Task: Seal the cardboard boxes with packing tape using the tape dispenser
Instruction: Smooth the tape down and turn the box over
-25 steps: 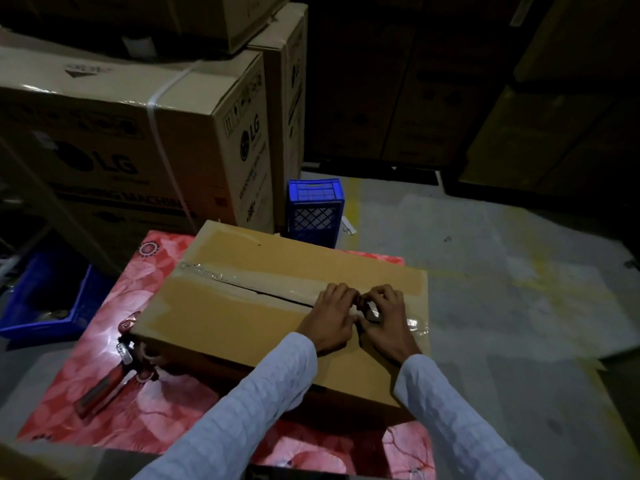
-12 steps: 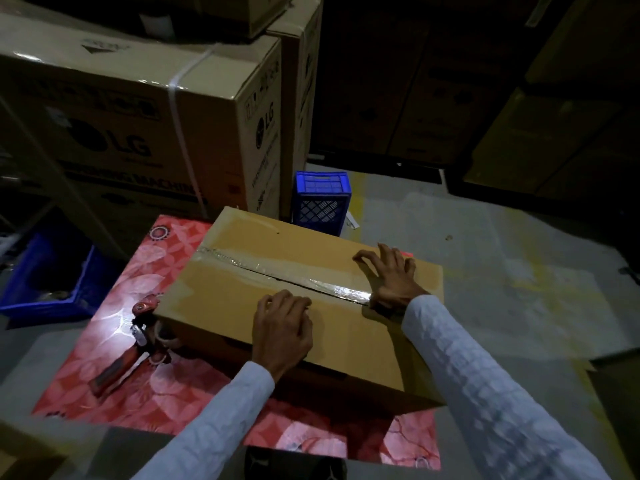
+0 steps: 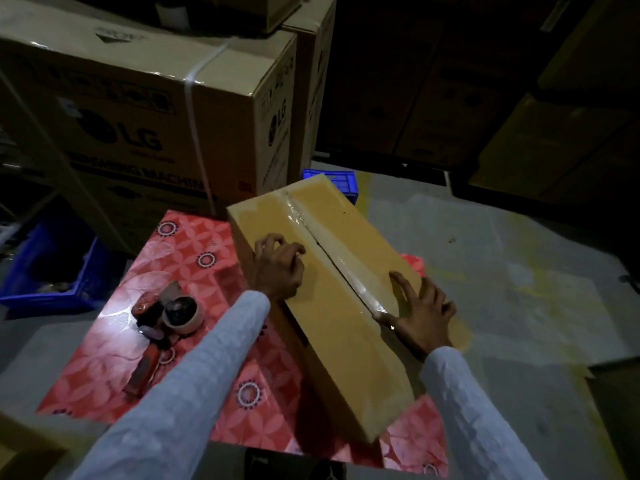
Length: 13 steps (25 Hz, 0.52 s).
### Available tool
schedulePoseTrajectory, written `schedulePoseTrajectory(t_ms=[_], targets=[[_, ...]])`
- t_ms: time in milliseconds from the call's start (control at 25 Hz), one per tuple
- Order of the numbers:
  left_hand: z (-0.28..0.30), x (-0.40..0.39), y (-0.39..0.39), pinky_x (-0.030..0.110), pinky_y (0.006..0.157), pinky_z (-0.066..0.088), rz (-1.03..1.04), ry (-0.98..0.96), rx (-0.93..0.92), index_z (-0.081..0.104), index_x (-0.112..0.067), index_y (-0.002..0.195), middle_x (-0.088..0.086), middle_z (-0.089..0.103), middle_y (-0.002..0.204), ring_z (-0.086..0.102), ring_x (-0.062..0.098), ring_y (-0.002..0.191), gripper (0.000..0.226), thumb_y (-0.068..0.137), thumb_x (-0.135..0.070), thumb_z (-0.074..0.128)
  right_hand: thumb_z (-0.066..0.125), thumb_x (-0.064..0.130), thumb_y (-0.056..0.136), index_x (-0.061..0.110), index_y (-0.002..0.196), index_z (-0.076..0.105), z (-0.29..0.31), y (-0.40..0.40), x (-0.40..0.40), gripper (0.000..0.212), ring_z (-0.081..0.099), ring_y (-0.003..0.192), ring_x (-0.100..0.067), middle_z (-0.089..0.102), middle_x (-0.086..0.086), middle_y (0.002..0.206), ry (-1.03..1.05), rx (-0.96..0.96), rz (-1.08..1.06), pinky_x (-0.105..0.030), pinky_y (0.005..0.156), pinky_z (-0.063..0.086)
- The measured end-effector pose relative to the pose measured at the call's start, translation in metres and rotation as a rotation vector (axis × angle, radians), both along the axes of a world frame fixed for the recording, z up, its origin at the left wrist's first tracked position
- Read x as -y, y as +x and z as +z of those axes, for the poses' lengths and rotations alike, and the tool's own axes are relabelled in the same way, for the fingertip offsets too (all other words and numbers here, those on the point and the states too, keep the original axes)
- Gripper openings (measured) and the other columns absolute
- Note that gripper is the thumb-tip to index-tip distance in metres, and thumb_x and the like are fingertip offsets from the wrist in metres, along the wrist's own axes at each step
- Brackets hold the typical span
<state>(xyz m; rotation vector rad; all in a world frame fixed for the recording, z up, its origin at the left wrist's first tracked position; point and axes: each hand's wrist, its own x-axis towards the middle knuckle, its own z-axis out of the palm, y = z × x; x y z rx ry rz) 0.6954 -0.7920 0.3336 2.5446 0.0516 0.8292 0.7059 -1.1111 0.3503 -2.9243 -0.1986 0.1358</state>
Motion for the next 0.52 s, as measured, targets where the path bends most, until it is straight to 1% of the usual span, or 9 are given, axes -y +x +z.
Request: schedulePoseTrajectory(t_ms=[80, 160, 240, 360, 440, 520], targets=[[0.004, -0.011, 0.023, 0.047, 0.091, 0.04, -0.042, 0.013, -0.075, 0.071, -0.013, 0.091, 0.005, 0.069, 0.079, 0.054, 0.033, 0.106, 0.018, 0.076, -0.016, 0.062, 0.048, 0.096, 0.064, 0.057, 0.152, 0.025, -0.005, -0.018, -0.013, 0.099, 0.023, 0.139, -0.035, 0.024, -0.014, 0.156, -0.006, 0.032, -0.119, -0.059, 0.109, 0.02], [0.007, -0.021, 0.042, 0.046, 0.09, 0.04, -0.088, 0.036, -0.14, 0.07, -0.014, 0.092, 0.006, 0.07, 0.082, 0.049, 0.031, 0.109, 0.018, 0.078, -0.021, 0.06, 0.042, 0.096, 0.061, 0.055, 0.151, 0.028, -0.005, -0.034, -0.032, 0.1, 0.025, 0.136, -0.038, 0.025, -0.017, 0.155, 0.006, 0.041, -0.219, -0.059, 0.109, 0.022], [0.009, -0.032, 0.057, 0.045, 0.088, 0.041, -0.099, 0.07, -0.187, 0.069, -0.013, 0.092, 0.008, 0.07, 0.084, 0.048, 0.031, 0.108, 0.018, 0.081, -0.023, 0.059, 0.045, 0.095, 0.061, 0.053, 0.15, 0.029, -0.002, -0.046, -0.053, 0.1, 0.026, 0.136, -0.04, 0.026, -0.019, 0.153, 0.023, 0.048, -0.291, -0.061, 0.111, 0.023], [0.008, -0.052, 0.073, 0.045, 0.085, 0.041, -0.067, 0.151, -0.272, 0.066, -0.013, 0.095, 0.01, 0.07, 0.089, 0.049, 0.032, 0.104, 0.016, 0.087, -0.023, 0.057, 0.054, 0.093, 0.061, 0.051, 0.149, 0.031, -0.004, -0.054, -0.085, 0.1, 0.031, 0.134, -0.044, 0.03, -0.023, 0.15, 0.039, 0.043, -0.375, -0.063, 0.112, 0.024], [0.007, -0.061, 0.078, 0.045, 0.083, 0.042, -0.013, 0.143, -0.326, 0.065, -0.012, 0.101, 0.013, 0.069, 0.095, 0.05, 0.034, 0.104, 0.016, 0.091, -0.021, 0.056, 0.056, 0.092, 0.062, 0.05, 0.151, 0.031, -0.008, -0.059, -0.099, 0.101, 0.032, 0.134, -0.047, 0.032, -0.026, 0.149, 0.029, 0.063, -0.409, -0.066, 0.113, 0.023], [0.005, -0.057, 0.07, 0.046, 0.085, 0.044, 0.015, 0.13, -0.36, 0.065, -0.01, 0.111, 0.018, 0.067, 0.104, 0.05, 0.036, 0.108, 0.021, 0.095, -0.016, 0.053, 0.053, 0.093, 0.066, 0.049, 0.153, 0.029, -0.011, -0.065, -0.105, 0.1, 0.031, 0.136, -0.049, 0.032, -0.028, 0.149, 0.016, 0.081, -0.409, -0.066, 0.113, 0.022]])
